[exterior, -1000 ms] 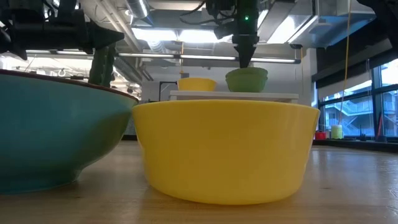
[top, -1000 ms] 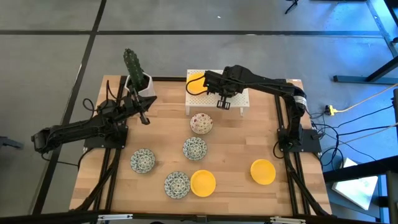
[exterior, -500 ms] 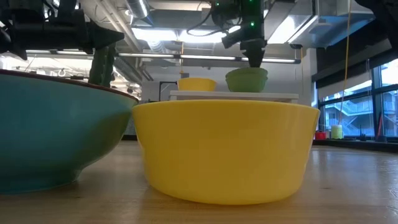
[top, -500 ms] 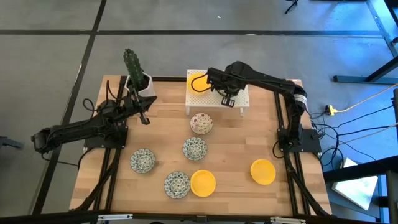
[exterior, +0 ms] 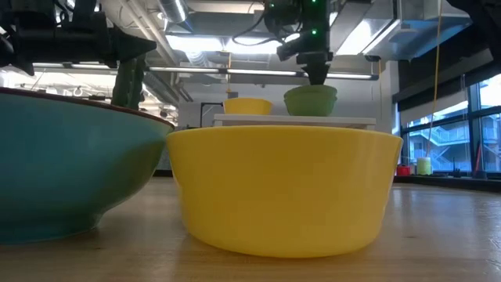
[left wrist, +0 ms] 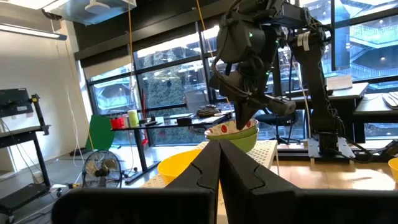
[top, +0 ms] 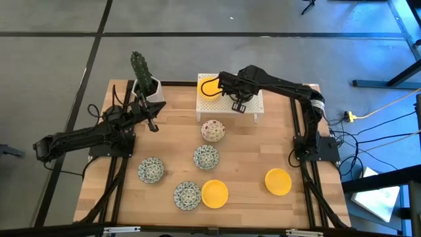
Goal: Pick & Place Mini bowls
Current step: Stack the right green bowl on top of the green bowl on the shelf, then stack the green bowl on top of the green bowl on the shelf
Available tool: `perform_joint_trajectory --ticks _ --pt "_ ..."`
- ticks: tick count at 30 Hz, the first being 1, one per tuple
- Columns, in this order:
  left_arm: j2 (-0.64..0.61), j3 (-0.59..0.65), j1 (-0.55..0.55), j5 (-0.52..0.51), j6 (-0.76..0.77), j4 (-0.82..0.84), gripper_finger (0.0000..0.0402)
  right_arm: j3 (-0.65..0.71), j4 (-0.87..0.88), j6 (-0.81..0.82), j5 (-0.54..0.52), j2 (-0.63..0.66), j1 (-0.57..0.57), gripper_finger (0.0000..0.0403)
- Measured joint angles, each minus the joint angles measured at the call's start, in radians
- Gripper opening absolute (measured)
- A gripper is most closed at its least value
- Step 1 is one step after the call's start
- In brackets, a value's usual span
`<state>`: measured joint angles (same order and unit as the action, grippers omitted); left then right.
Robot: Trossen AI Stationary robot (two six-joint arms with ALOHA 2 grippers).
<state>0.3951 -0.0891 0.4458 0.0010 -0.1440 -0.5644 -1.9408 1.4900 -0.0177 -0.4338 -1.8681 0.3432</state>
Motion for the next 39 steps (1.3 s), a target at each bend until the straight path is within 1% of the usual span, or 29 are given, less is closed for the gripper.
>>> perform_joint_trajectory --ticks 9,12,15,18,20,23,24,26,28,33,36,39 --pt "0.0 0.0 0.0 0.0 0.0 0.0 0.0002 0.0 -0.029 -0.016 -0.003 0.0 -0.014 0.0003" --pt "0.0 0.0 0.0 0.0 0.0 0.0 0.0001 -0.003 -0.034 -0.046 -0.052 0.0 -0.014 0.0003" --pt "0.0 0.0 0.0 0.0 0.0 0.0 0.0004 -0.051 -0.025 -0.08 -0.111 0.0 -0.014 0.0003" --pt "0.0 0.0 0.0 0.0 0.0 0.0 0.0007 -0.16 -0.001 -0.112 -0.109 0.0 -0.014 0.0003" --pt "0.0 0.0 0.0 0.0 0.0 0.0 0.0007 -0.251 0.015 -0.138 -0.07 0.0 -0.023 0.0003" --pt "0.0 0.0 0.0 0.0 0.0 0.006 0.0003 -0.393 0.018 -0.157 0.052 0.016 -0.05 0.0003" --pt "0.0 0.0 0.0 0.0 0.0 0.013 0.0002 -0.418 0.004 -0.169 0.091 0.029 -0.063 0.0003" --pt "0.0 0.0 0.0 0.0 0.0 0.021 0.0001 -0.375 -0.067 -0.198 0.122 0.112 -0.093 0.0003" --pt "0.0 0.0 0.0 0.0 0.0 0.024 0.0002 -0.337 -0.115 -0.194 0.124 0.186 -0.115 0.0003" --pt "0.0 0.0 0.0 0.0 0.0 0.027 0.0007 -0.248 -0.121 -0.108 0.12 0.351 -0.144 0.0003" --pt "0.0 0.0 0.0 0.0 0.001 0.025 0.0006 -0.17 -0.125 -0.063 0.122 0.413 -0.168 0.0003" --pt "0.0 0.0 0.0 0.0 0.001 0.023 0.0003 -0.074 -0.126 -0.043 0.141 0.443 -0.198 0.0003"
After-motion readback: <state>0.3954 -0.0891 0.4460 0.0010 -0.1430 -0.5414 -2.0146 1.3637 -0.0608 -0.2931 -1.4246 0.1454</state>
